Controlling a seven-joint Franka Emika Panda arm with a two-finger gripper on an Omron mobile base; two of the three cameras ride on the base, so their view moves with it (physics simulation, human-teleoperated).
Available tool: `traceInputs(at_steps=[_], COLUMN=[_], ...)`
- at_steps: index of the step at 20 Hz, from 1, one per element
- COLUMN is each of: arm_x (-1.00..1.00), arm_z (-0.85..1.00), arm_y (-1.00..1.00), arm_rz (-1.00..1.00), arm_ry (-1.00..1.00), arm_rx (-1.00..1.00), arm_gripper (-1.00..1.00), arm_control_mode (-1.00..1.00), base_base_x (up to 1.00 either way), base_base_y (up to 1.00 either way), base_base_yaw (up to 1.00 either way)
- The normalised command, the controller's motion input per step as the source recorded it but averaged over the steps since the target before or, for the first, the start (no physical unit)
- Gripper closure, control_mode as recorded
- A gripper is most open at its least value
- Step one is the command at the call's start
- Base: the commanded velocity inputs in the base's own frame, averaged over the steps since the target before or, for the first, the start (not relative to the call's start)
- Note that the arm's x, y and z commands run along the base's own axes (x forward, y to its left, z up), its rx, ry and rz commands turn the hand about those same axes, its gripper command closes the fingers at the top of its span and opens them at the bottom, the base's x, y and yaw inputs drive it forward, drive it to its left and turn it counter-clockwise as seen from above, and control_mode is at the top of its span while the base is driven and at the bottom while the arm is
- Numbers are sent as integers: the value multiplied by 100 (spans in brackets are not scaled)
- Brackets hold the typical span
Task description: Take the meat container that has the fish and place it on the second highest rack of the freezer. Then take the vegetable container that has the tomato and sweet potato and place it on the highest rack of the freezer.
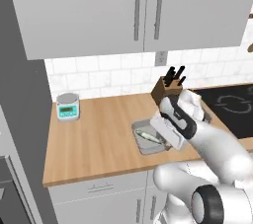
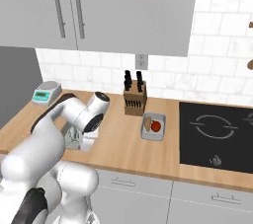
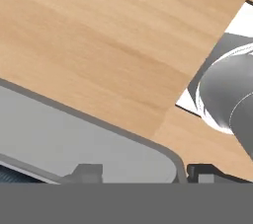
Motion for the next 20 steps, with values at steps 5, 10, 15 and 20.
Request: traceInputs(at_steps=[5, 10, 15, 20], arm_x=[-86, -90, -55, -47], arm_z=[53, 67, 81, 79], arm_y=[2, 0, -4, -8], arm_rz=[0, 0, 0, 0], arm_ry=[-35, -31, -15, 0], arm_rx=[-5, 0, 5, 16], arm_gripper=[100, 100, 100, 100], arm_control_mode=[-100, -100, -100, -100], base_base_x=[0, 0, 0, 0], base_base_y=[0, 0, 0, 0], base_base_yaw=[0, 0, 0, 0])
